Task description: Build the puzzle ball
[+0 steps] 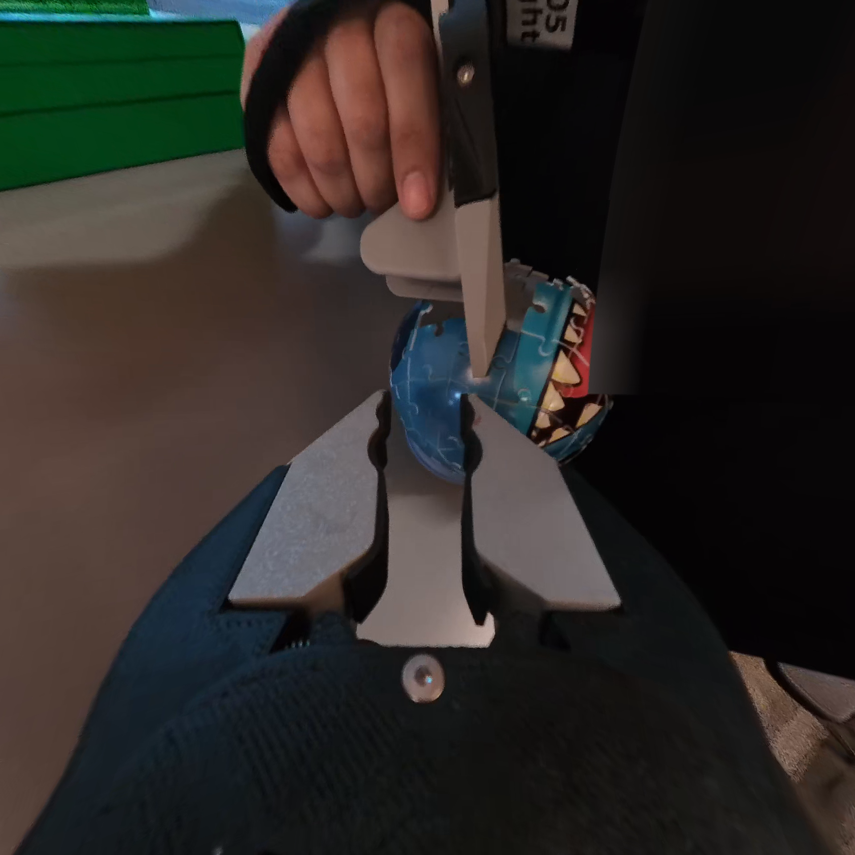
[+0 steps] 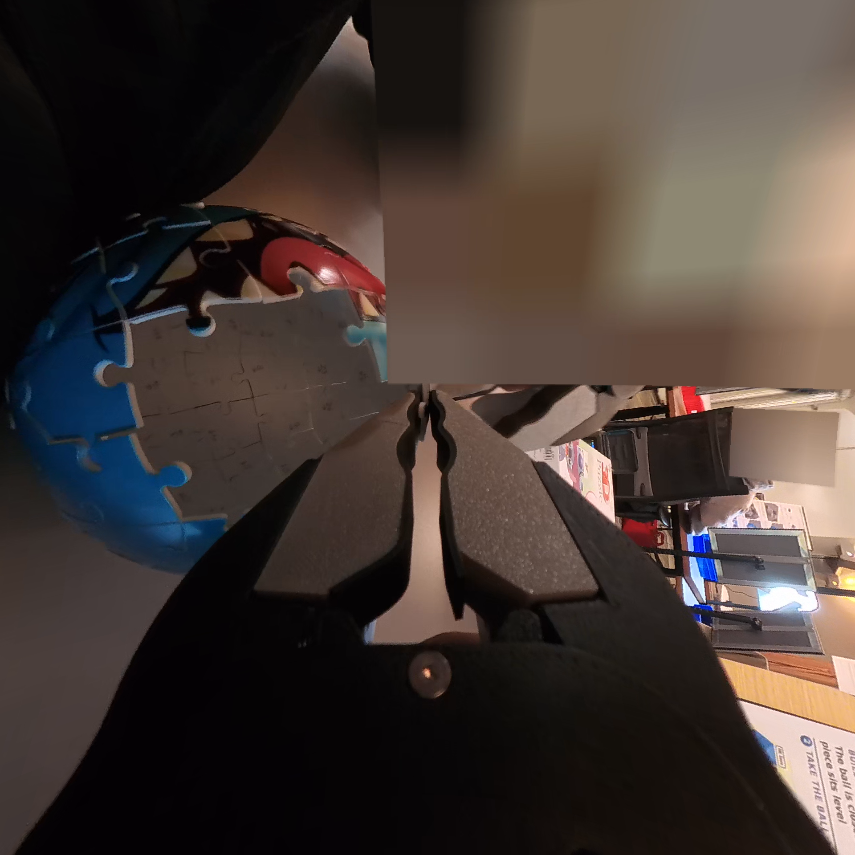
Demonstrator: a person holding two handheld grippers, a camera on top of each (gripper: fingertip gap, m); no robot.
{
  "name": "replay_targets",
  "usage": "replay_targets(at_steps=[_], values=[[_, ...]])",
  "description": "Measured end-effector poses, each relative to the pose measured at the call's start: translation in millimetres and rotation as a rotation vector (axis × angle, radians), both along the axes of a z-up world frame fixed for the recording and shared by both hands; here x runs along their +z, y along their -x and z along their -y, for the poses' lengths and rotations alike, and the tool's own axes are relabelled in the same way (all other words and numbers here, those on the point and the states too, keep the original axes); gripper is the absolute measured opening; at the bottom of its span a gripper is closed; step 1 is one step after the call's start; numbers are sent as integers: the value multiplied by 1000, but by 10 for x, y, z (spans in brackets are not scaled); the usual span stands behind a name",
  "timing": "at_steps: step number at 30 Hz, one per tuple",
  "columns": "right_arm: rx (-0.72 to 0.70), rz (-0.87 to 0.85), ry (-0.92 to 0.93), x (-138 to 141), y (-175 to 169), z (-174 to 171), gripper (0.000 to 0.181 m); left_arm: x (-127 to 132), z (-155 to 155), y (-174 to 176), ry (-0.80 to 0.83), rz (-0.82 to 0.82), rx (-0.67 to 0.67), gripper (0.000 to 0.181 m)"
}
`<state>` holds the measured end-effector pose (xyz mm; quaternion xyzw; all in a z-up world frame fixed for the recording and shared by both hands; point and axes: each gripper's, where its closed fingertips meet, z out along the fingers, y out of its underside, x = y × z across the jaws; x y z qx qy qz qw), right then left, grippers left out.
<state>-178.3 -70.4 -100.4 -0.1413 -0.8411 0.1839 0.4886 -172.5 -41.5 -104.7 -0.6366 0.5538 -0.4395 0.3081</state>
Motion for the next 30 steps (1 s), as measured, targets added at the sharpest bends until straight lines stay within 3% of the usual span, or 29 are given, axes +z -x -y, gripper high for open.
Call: replay_targets(at_steps=[2,5,7,11,15,17,30], values=[[-1,-1,3,0,2,1,0,61,8,-7,6,27,-2,26],[4,3,2,-4,-1,5,0,-75,60,-48,18,-18,-24,20],[2,2,3,-4,1,4,0,-77,26,-27,8,-24,-9,28],[0,-1,2,-6,5,4,0,76,-7,-7,-7,21,2,27],[4,-1,3,-8,0,9,0,-46,71,-71,30,2,-34,19],[-4,-8,1,-6,1,1,0,-63,35,-45,19,-11,-17,27],[27,-66,-147,4,-24,-42,1,-15,56,-74,-10,-13,-19,27]])
